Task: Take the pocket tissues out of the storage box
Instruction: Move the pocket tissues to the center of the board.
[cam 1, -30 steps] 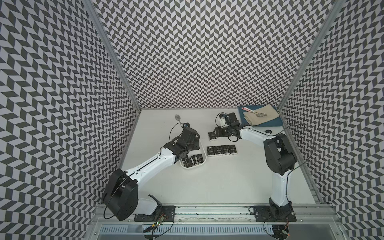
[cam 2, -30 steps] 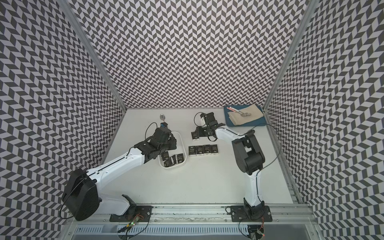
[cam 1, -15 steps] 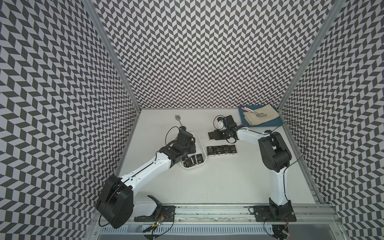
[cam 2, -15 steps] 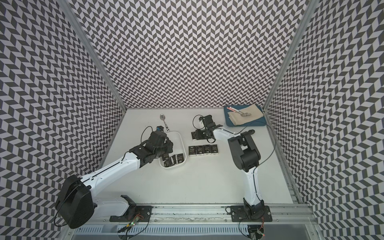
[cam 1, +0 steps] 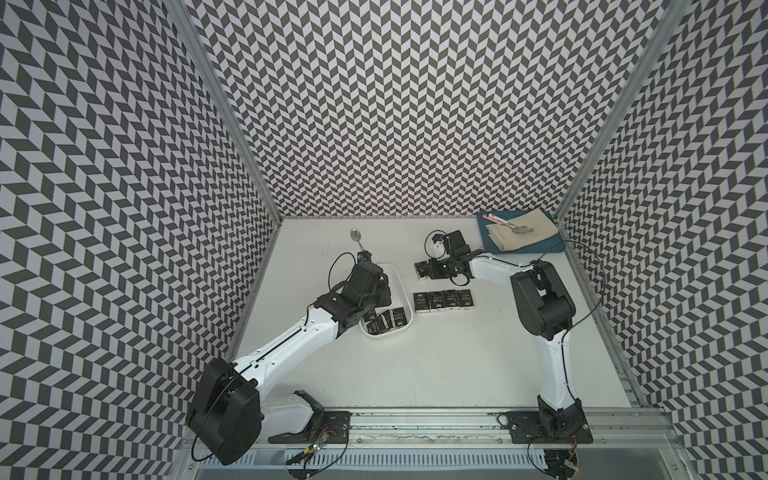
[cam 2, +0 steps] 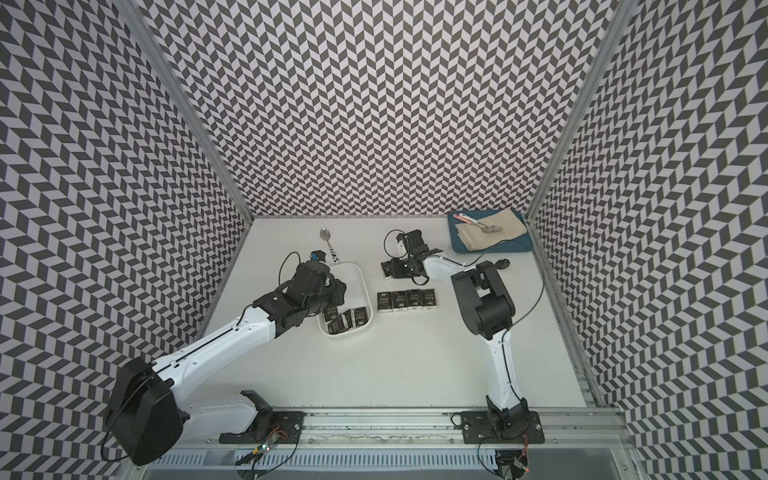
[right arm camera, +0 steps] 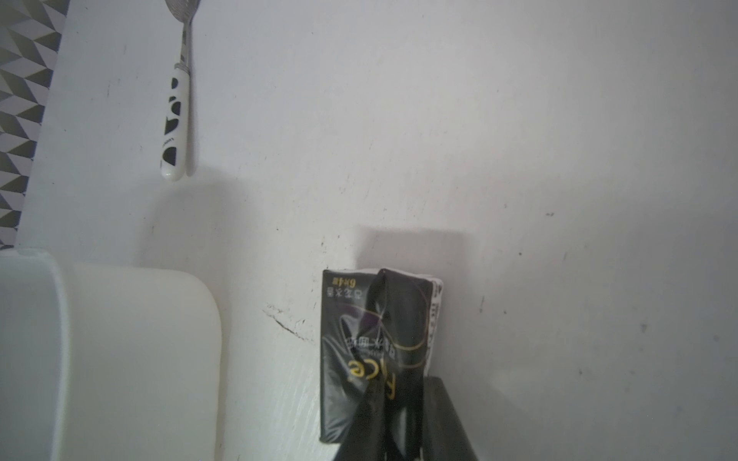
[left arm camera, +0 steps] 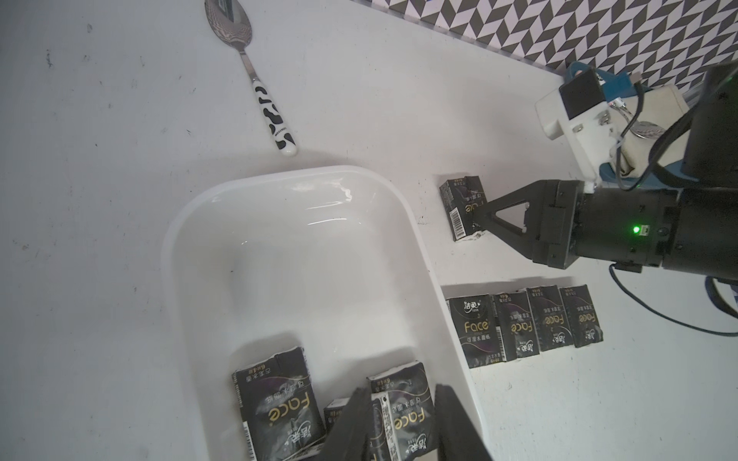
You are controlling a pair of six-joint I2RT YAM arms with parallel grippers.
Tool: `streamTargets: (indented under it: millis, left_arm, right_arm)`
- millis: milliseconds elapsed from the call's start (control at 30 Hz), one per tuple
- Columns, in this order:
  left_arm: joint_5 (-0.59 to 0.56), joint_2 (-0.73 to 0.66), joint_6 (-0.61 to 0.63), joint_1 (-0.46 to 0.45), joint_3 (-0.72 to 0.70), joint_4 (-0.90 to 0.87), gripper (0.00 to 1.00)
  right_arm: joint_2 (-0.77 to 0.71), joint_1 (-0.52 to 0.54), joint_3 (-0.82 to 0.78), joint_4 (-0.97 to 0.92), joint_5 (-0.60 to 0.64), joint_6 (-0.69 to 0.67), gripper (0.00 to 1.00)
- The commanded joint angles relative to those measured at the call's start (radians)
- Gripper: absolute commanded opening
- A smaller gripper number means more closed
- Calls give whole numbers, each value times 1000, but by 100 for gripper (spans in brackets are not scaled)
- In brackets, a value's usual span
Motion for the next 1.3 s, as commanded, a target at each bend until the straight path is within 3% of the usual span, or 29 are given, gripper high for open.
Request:
streamTargets:
  millis: [0, 467, 867, 1267]
  left_arm:
    - [8, -21, 15, 8, 15, -13, 32]
    - [26, -18, 20, 8, 34, -7, 32]
    - [31, -42, 21, 8, 19, 6, 32]
    - [45, -36, 21, 8, 25, 5, 32]
  right_arm:
    - [19, -16, -37, -33, 63, -2, 18]
    - [-179, -195, -232, -60, 186, -50, 16]
    - [-238, -215, -314, -127, 354, -101, 16]
    - [-322, -215, -400, -174, 375, -93, 18]
